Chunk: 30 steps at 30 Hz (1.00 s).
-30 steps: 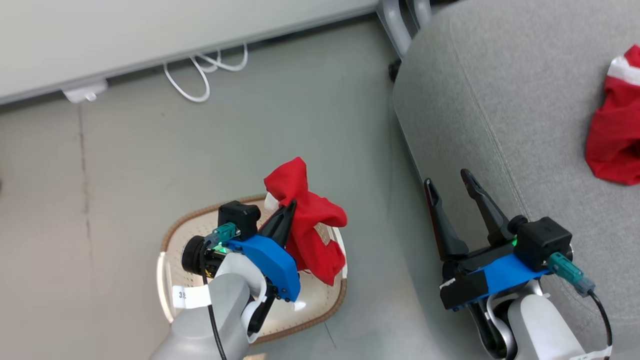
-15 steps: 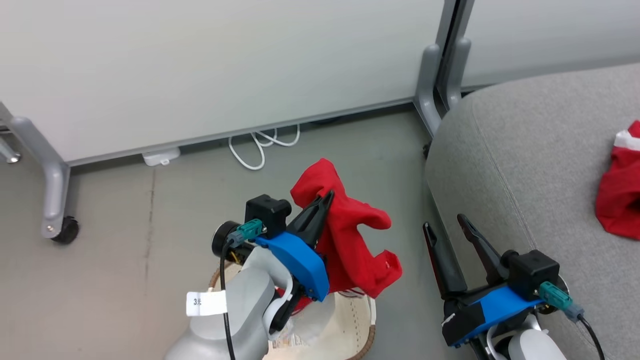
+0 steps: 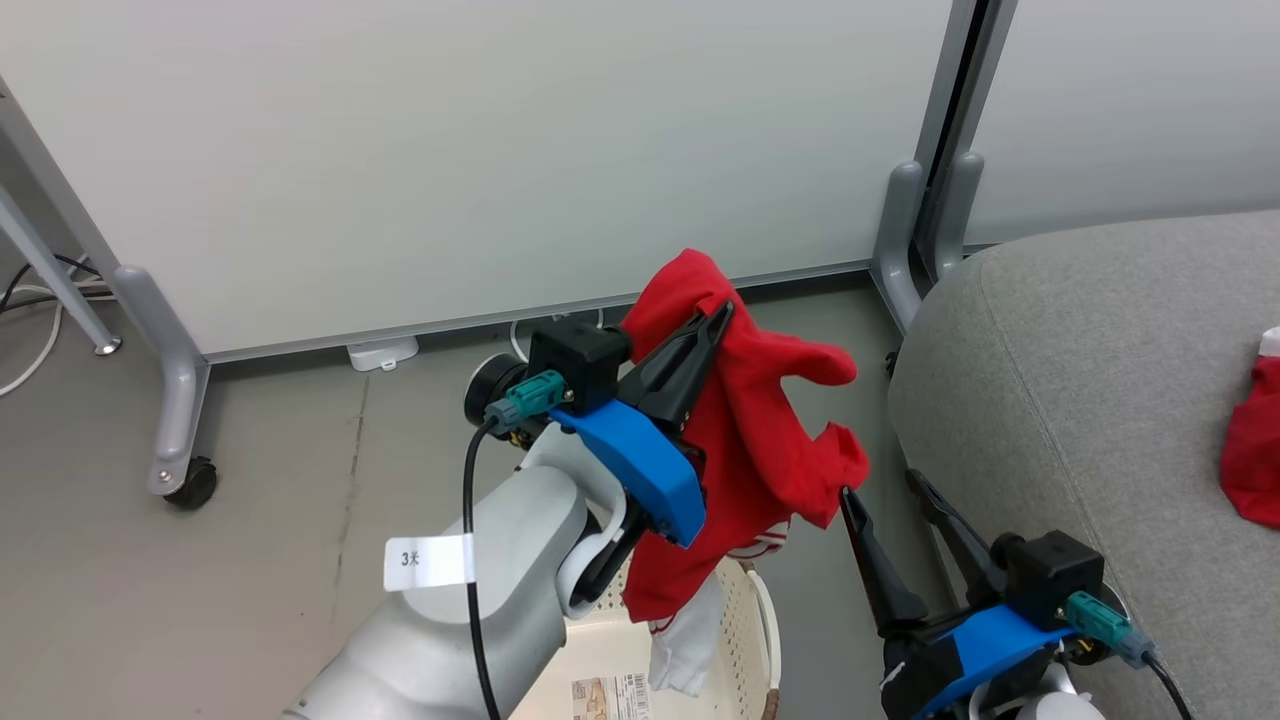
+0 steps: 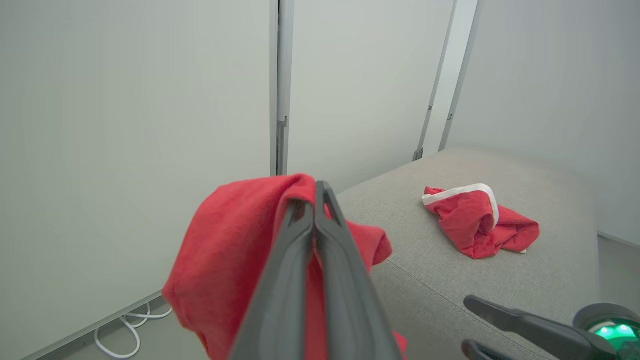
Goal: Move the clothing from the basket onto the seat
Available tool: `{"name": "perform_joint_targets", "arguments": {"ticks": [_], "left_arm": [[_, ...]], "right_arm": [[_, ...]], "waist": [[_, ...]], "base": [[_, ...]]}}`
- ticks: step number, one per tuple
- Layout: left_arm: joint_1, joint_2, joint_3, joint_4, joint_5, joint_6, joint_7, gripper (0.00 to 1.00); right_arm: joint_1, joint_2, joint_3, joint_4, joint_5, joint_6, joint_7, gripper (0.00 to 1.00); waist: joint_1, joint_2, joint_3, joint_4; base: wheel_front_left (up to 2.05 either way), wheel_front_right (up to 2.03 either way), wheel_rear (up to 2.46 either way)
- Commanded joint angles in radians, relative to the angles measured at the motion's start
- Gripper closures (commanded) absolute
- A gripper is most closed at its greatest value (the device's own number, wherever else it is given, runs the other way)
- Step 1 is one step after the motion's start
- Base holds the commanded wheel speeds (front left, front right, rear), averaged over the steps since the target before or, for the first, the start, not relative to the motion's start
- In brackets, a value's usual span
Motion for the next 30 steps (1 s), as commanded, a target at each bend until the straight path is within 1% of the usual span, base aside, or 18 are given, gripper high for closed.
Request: {"name": "perform_joint_targets", "arguments": {"ticks": [1, 6, 15, 20, 26, 30], "left_arm": [[-0.015, 0.000, -0.005, -0.005, -0.008, -0.001, -0.005, 1.00], [-0.048, 0.000, -0.029, -0.002, -0.035, -0.001, -0.005, 1.00], [-0.060, 0.000, -0.052, 0.023, -0.045, -0.001, -0.005, 1.00], [-0.059, 0.000, -0.060, 0.027, -0.052, -0.001, -0.005, 1.00], [-0.064, 0.000, -0.076, 0.017, -0.058, -0.001, -0.005, 1.00], [-0.064, 0.000, -0.086, 0.012, -0.062, -0.001, -0.005, 1.00]], "right_arm": [[0.013, -0.001, 0.002, -0.001, 0.004, 0.000, 0.001, 0.00], [0.018, -0.001, 0.011, 0.002, 0.007, 0.000, 0.003, 0.00], [0.020, -0.001, 0.022, 0.006, 0.014, 0.000, 0.000, 0.00], [-0.012, -0.001, 0.043, 0.023, 0.013, 0.000, 0.020, 0.00], [-0.079, -0.001, 0.090, 0.074, 0.006, 0.000, 0.040, 0.00], [-0.140, -0.001, 0.110, 0.140, 0.015, 0.000, 0.043, 0.00]], "waist": [[0.0001, -0.0001, -0.003, 0.004], [0.0001, -0.0001, -0.013, 0.006], [0.0001, -0.0001, -0.014, 0.002], [0.0001, -0.0001, -0.004, -0.001], [0.0001, -0.0001, 0.005, 0.000], [0.0001, -0.0001, 0.009, 0.005]], "base": [[0.00, 0.00, 0.00], [0.00, 0.00, 0.00], [0.00, 0.00, 0.00], [0.00, 0.00, 0.00], [0.00, 0.00, 0.00], [0.00, 0.00, 0.00]]}}
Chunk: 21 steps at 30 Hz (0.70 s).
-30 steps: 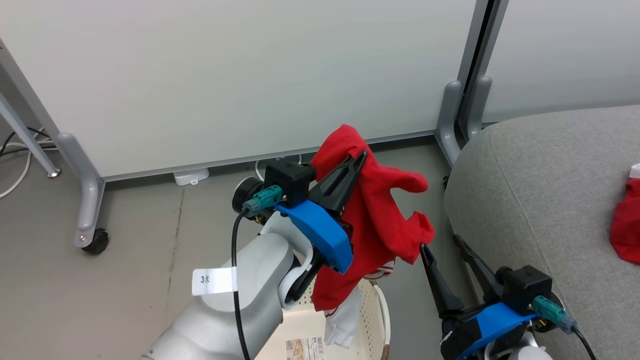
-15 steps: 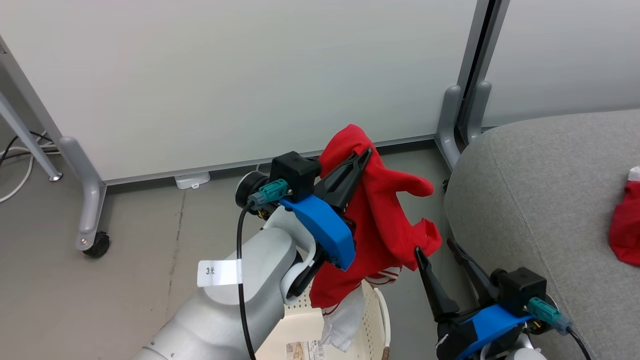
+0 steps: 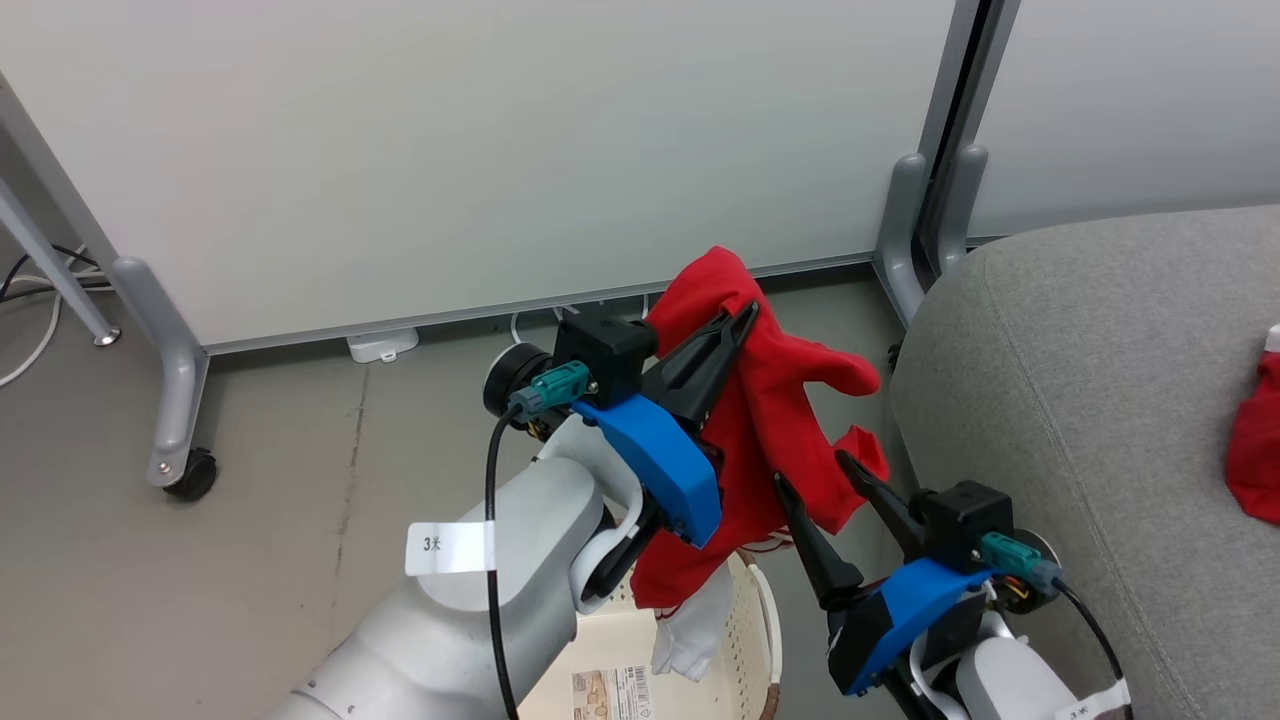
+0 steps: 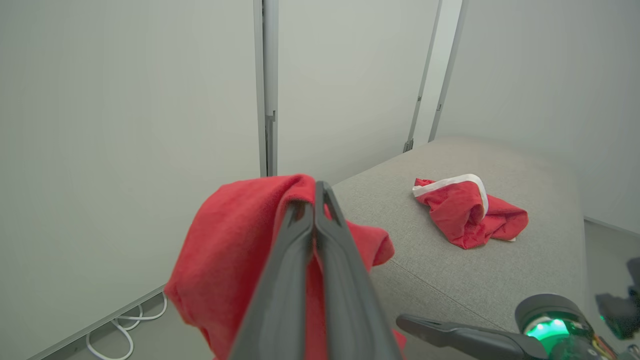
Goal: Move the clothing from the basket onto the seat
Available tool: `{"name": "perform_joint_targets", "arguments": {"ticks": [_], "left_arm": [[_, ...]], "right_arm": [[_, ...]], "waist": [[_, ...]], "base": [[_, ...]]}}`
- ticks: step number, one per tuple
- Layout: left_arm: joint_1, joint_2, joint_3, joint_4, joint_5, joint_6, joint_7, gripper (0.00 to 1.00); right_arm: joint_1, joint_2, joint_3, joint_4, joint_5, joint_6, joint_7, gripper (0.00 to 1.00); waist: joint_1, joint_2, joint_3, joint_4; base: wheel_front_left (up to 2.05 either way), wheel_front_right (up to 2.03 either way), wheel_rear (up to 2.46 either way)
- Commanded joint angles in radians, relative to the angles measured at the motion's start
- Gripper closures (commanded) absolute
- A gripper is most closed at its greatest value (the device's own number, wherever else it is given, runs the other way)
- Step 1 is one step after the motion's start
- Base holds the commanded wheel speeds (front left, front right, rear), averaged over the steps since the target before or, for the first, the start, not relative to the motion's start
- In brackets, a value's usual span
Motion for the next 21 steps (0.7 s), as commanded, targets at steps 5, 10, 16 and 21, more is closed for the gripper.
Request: {"name": "perform_joint_targets", "arguments": {"ticks": [5, 10, 16, 21], "left_arm": [[-0.016, 0.000, -0.021, -0.010, -0.010, -0.001, -0.005, 1.00], [-0.020, 0.001, -0.043, -0.019, -0.021, -0.001, -0.005, 1.00], [-0.022, 0.000, -0.071, -0.026, -0.037, -0.001, -0.005, 1.00], [-0.023, 0.000, -0.090, -0.027, -0.052, -0.001, -0.005, 1.00]], "right_arm": [[-0.090, -0.001, 0.028, 0.103, 0.017, 0.000, -0.010, 0.00], [-0.164, -0.001, 0.055, 0.198, 0.034, 0.000, -0.033, 0.00], [-0.233, -0.001, 0.104, 0.302, 0.078, 0.000, -0.057, 0.00], [-0.280, -0.001, 0.157, 0.368, 0.135, 0.000, -0.078, 0.00]], "waist": [[-0.0001, -0.0001, 0.004, 0.012], [-0.0001, -0.0001, 0.006, 0.023], [-0.0001, -0.0001, 0.002, 0.032], [-0.0001, -0.0001, -0.003, 0.033]], "base": [[0.00, 0.00, 0.00], [0.00, 0.00, 0.00], [0.00, 0.00, 0.00], [0.00, 0.00, 0.00]]}}
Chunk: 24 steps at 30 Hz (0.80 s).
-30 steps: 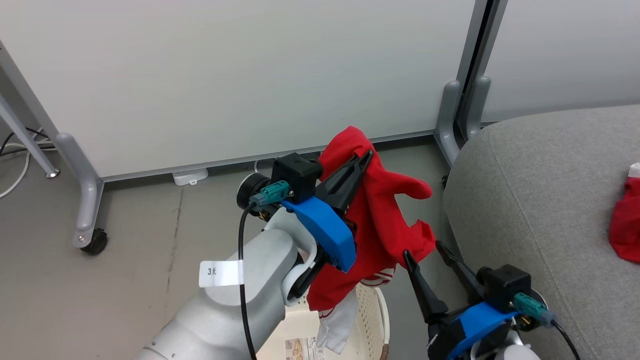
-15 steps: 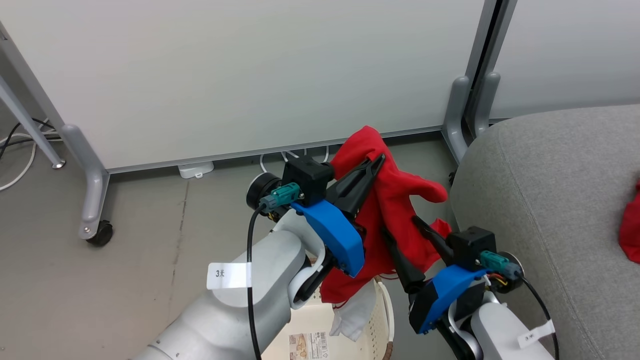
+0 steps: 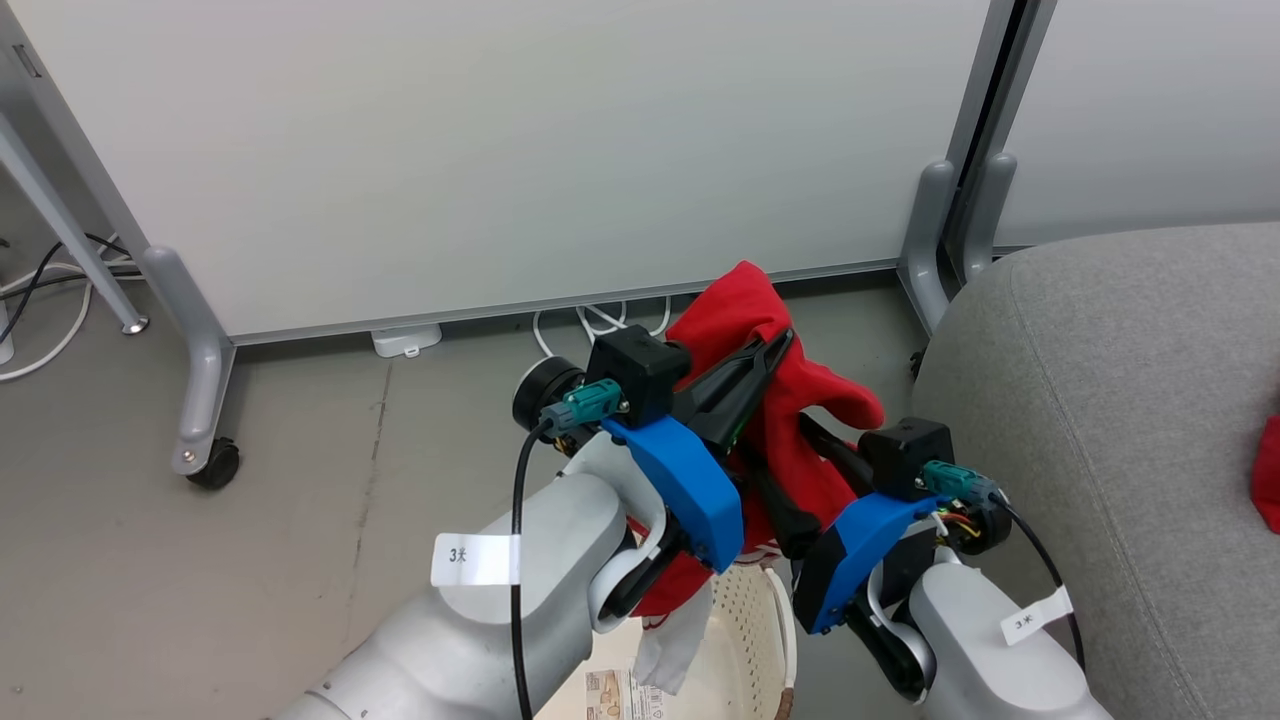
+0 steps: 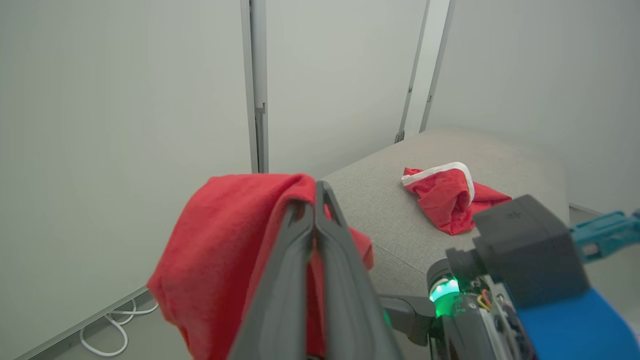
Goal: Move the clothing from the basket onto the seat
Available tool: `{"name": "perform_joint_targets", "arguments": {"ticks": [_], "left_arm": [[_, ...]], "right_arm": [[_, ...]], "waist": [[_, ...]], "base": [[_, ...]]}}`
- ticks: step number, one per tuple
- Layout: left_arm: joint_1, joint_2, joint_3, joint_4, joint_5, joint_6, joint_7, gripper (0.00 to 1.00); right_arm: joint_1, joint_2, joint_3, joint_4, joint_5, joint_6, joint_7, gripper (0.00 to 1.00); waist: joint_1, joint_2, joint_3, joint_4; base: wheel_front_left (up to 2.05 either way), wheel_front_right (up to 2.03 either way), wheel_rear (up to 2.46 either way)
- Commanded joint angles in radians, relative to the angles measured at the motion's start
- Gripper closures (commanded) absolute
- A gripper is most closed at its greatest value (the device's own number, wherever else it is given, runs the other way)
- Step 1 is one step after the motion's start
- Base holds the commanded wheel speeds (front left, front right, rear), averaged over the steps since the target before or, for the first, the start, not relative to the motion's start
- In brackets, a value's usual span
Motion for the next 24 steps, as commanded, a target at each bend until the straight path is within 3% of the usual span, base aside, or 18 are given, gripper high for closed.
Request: {"name": "perform_joint_targets", "arguments": {"ticks": [1, 2, 3, 4, 5, 24], "left_arm": [[-0.015, 0.000, -0.005, -0.003, -0.008, -0.001, -0.005, 1.00], [-0.016, 0.000, -0.007, -0.003, -0.008, -0.001, -0.005, 1.00], [-0.016, 0.000, -0.009, -0.002, -0.010, -0.001, -0.005, 1.00], [-0.016, 0.000, -0.010, -0.002, -0.012, -0.001, -0.005, 1.00], [-0.016, 0.000, -0.011, -0.001, -0.013, -0.001, -0.005, 1.00], [-0.014, 0.000, -0.003, 0.028, -0.017, -0.001, -0.005, 1.00]], "right_arm": [[-0.020, -0.001, 0.017, 0.016, 0.019, 0.000, -0.009, 0.00], [-0.027, -0.001, 0.030, 0.026, 0.032, 0.000, -0.011, 0.00], [-0.034, -0.001, 0.040, 0.035, 0.042, 0.000, -0.013, 0.58], [-0.040, -0.001, 0.050, 0.045, 0.051, 0.000, -0.018, 0.74], [-0.044, -0.001, 0.059, 0.053, 0.060, 0.000, -0.022, 1.00], [-0.095, -0.001, 0.144, 0.141, 0.145, 0.000, -0.079, 1.00]], "waist": [[-0.0001, 0.0000, -0.002, 0.000], [-0.0001, 0.0000, -0.003, 0.000], [-0.0001, 0.0000, -0.003, 0.000], [-0.0001, 0.0000, -0.004, -0.001], [-0.0001, 0.0000, -0.006, -0.001], [-0.0001, 0.0000, -0.014, -0.021]], "base": [[0.00, 0.00, 0.00], [0.00, 0.00, 0.00], [0.00, 0.00, 0.00], [0.00, 0.00, 0.00], [0.00, 0.00, 0.00], [0.00, 0.00, 0.00]]}}
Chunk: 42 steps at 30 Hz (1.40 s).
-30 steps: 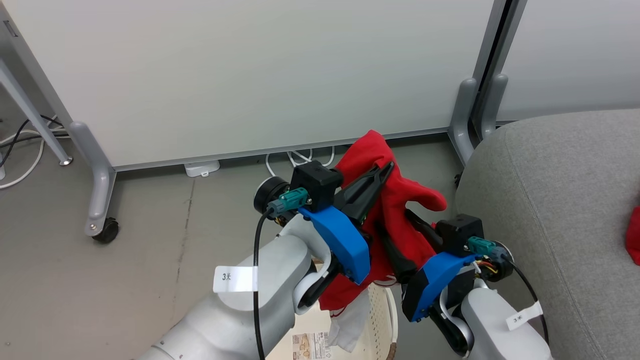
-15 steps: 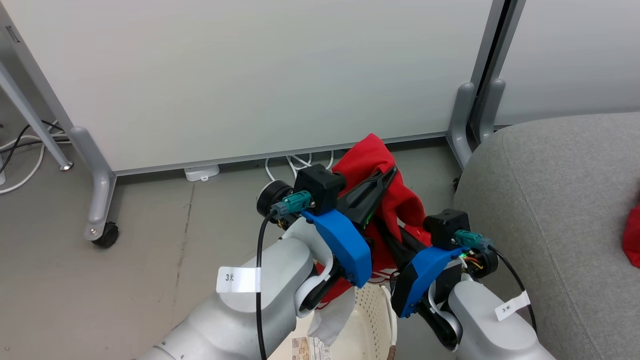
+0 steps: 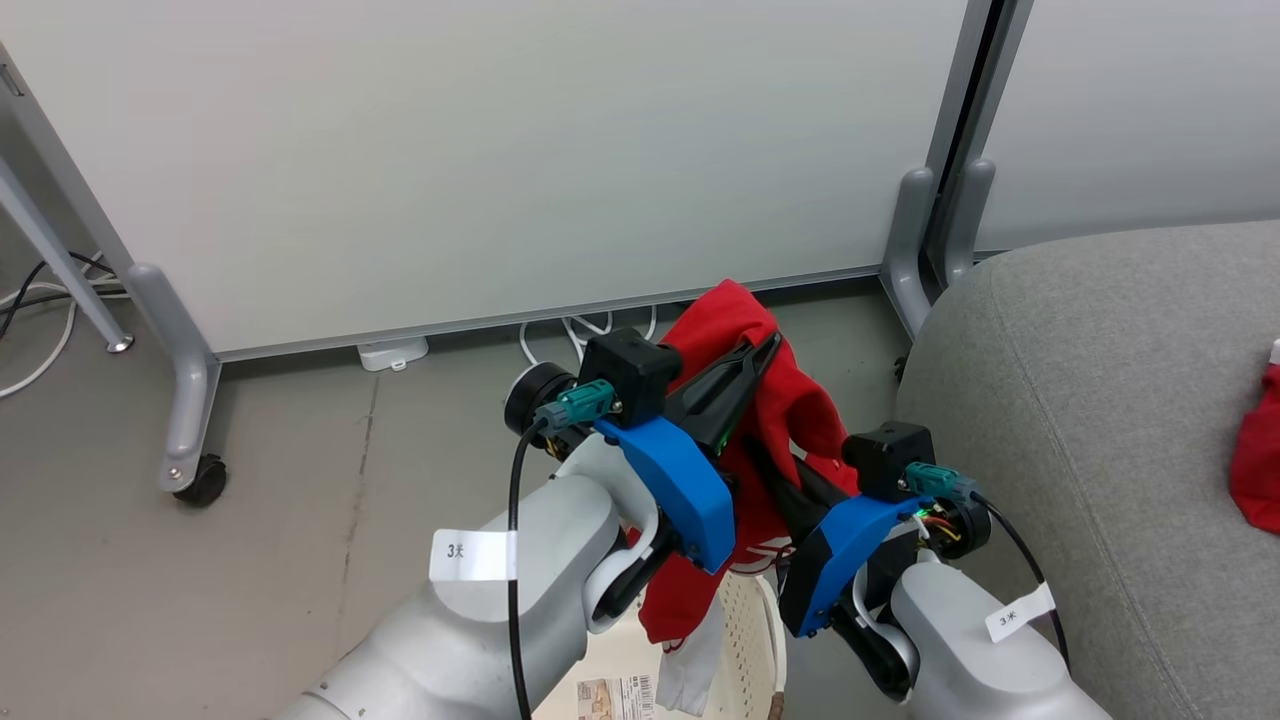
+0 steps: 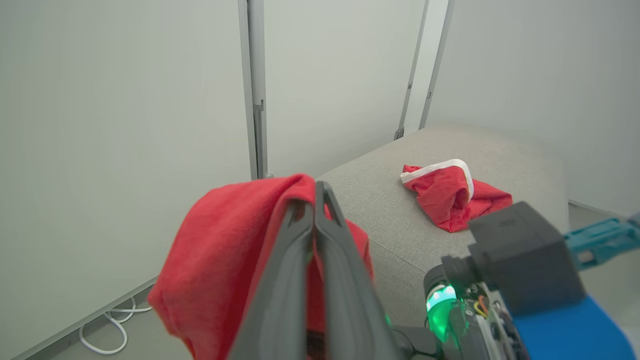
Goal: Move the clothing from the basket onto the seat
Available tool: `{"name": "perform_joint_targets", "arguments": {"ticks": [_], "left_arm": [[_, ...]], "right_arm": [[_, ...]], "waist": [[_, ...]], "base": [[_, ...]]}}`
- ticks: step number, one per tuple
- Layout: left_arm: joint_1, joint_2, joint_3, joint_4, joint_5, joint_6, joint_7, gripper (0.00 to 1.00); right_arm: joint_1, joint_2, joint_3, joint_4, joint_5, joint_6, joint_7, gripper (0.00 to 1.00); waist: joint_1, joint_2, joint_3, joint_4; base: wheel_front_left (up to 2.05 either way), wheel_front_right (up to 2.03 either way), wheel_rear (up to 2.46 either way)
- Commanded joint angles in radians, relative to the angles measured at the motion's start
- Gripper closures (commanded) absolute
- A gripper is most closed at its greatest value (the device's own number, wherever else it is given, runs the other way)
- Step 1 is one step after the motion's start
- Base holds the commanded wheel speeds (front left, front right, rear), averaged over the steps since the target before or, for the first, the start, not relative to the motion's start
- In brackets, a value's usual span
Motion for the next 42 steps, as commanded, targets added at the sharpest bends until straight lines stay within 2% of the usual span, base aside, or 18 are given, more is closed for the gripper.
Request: {"name": "perform_joint_targets", "arguments": {"ticks": [1, 4, 5, 6, 7, 22, 27, 34, 42], "left_arm": [[-0.012, 0.000, 0.007, 0.003, 0.000, -0.001, -0.005, 1.00], [-0.013, 0.000, 0.008, 0.008, 0.001, -0.001, -0.005, 1.00], [-0.013, 0.000, 0.010, 0.011, 0.005, -0.001, -0.005, 0.74], [-0.013, 0.000, 0.011, 0.013, 0.008, -0.001, -0.005, 0.15], [-0.012, 0.000, 0.012, 0.015, 0.011, -0.001, -0.005, 0.00], [0.015, 0.000, 0.033, 0.027, 0.030, -0.001, -0.005, 0.00], [0.065, 0.007, 0.077, 0.017, 0.066, -0.001, -0.005, 0.00], [0.173, 0.044, 0.147, -0.048, 0.122, -0.001, -0.005, 0.00], [0.333, 0.108, 0.298, -0.195, 0.258, -0.001, -0.004, 0.00]], "right_arm": [[-0.020, -0.001, 0.006, 0.006, 0.010, 0.000, -0.007, 1.00], [-0.025, -0.001, 0.011, 0.014, 0.013, 0.000, -0.011, 1.00], [-0.028, -0.001, 0.012, 0.017, 0.016, 0.000, -0.013, 1.00], [-0.028, -0.001, 0.013, 0.019, 0.016, 0.000, -0.014, 1.00], [-0.028, -0.001, 0.015, 0.021, 0.017, 0.000, -0.016, 1.00], [-0.039, -0.001, 0.020, 0.037, 0.027, 0.000, -0.023, 1.00], [-0.041, -0.001, 0.014, 0.038, 0.023, 0.000, -0.024, 1.00], [-0.033, -0.001, -0.008, 0.031, 0.008, 0.000, -0.024, 1.00], [-0.010, -0.001, -0.027, 0.012, -0.004, 0.000, -0.024, 1.00]], "waist": [[0.0000, 0.0000, 0.000, -0.001], [0.0000, 0.0000, -0.001, -0.002], [0.0000, 0.0000, -0.001, -0.002], [0.0000, 0.0000, -0.001, -0.003], [0.0000, 0.0000, -0.001, -0.003], [0.0000, 0.0000, -0.002, -0.004], [0.0000, 0.0000, -0.001, -0.005], [0.0000, 0.0000, 0.003, 0.000], [0.0000, 0.0000, 0.007, 0.003]], "base": [[0.00, 0.00, 0.00], [0.00, 0.00, 0.00], [0.00, 0.00, 0.00], [0.00, 0.00, 0.00], [0.00, 0.00, 0.00], [0.00, 0.00, 0.00], [0.00, 0.00, 0.00], [0.00, 0.00, 0.00], [0.00, 0.00, 0.00]]}}
